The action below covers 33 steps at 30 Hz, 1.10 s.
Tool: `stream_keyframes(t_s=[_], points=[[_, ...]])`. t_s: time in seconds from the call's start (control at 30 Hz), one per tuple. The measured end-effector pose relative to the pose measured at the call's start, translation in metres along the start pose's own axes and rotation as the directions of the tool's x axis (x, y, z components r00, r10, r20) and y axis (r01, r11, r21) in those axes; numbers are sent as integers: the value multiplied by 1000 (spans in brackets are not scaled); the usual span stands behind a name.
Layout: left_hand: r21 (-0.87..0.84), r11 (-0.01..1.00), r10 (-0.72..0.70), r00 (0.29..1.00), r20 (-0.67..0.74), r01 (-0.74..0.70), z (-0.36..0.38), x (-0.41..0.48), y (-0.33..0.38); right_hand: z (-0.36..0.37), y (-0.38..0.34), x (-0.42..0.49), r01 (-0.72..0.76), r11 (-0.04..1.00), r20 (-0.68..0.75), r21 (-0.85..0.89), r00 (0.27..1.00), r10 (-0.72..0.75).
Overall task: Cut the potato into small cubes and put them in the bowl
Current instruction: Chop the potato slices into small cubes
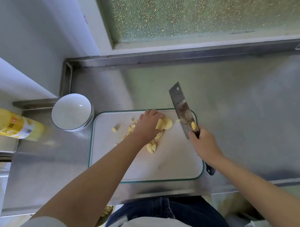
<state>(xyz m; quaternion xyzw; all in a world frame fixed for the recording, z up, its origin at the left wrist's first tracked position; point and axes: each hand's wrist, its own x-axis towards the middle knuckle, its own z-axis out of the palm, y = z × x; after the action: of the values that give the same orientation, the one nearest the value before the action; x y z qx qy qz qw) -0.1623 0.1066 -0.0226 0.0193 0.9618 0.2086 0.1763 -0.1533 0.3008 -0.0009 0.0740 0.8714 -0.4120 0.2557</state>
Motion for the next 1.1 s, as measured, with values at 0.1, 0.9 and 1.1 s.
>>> stream_keyframes(t_s=[0.1,0.9,1.1], points=[[1,1000,-21,997,-74,21,-1,-2,1,0,0,-1,1,1000,8,-4,1000,-1],[-329,929,-293,878,-377,169,-20,-57,-72,31,-21,-30,81,996,92,-36,993,-77],[-416,870,-427,828,-364,266,-16,-104,-101,71,-38,-52,202,978,262,-60,948,-179]])
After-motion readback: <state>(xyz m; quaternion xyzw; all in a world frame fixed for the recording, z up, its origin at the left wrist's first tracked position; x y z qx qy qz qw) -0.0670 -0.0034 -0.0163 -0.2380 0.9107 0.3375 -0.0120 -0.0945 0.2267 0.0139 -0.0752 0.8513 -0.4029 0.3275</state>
